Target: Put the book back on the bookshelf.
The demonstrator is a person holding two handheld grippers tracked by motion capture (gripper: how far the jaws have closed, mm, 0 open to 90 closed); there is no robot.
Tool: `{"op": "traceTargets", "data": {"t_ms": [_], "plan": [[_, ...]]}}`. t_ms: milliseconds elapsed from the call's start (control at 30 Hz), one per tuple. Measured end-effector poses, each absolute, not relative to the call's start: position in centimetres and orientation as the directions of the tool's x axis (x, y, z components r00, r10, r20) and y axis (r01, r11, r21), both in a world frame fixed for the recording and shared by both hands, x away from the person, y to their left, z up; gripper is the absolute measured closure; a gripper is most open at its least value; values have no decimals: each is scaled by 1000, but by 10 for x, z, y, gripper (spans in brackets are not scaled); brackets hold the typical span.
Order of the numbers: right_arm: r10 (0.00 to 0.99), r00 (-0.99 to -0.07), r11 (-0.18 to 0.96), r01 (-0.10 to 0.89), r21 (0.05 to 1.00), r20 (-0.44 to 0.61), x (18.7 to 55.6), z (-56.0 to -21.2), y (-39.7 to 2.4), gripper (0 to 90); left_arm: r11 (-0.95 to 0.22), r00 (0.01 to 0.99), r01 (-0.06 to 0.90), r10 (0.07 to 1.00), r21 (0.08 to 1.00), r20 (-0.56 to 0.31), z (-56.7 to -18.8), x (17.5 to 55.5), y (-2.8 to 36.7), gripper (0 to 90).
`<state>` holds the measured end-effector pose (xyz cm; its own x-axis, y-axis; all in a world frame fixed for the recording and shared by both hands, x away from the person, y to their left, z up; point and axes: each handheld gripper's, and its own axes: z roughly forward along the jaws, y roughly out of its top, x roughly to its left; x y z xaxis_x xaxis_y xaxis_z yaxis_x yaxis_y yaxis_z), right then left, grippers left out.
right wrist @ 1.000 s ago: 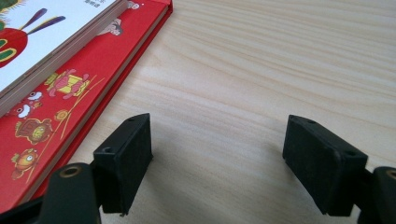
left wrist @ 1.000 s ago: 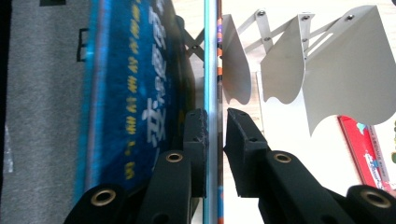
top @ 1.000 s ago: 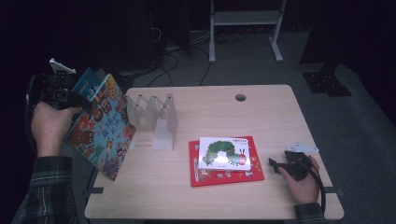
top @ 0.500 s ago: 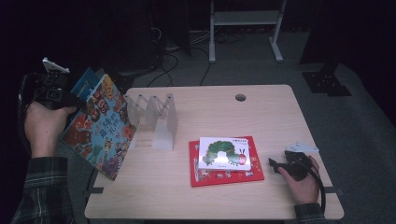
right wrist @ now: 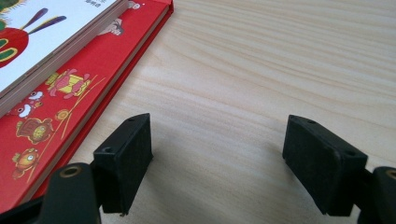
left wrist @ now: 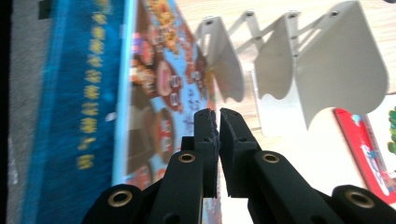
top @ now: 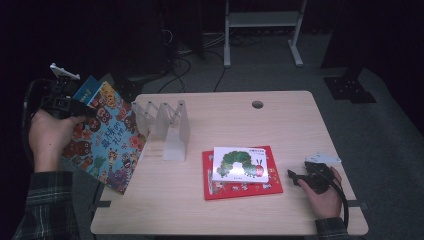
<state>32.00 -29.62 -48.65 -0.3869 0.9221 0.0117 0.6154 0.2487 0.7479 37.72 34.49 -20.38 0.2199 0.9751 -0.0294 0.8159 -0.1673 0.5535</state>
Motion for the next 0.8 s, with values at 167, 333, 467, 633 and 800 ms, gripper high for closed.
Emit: {"op": "traceTargets", "data": {"t_ms": [167,333,467,633,800], "plan": [[922,-387,249,616,748,12,320,-487,-296,229,-191,259,804,965,563,-41,-211,377,334,869],[923,-386,247,617,748,13,320,-487,-296,229,-223,314,789,947,573,-63,-224,378,322,849],[923,-385,247,617,747,13,320,-487,-296,229,-251,359,779,930,574,-80,-237,378,309,842],[922,-387,249,616,748,12,320,-487,-296,229,-280,406,764,909,581,-95,-250,378,297,842],[922,-387,248,617,747,14,320,-486,-296,229,-307,443,746,891,591,-96,-261,377,282,842]]}}
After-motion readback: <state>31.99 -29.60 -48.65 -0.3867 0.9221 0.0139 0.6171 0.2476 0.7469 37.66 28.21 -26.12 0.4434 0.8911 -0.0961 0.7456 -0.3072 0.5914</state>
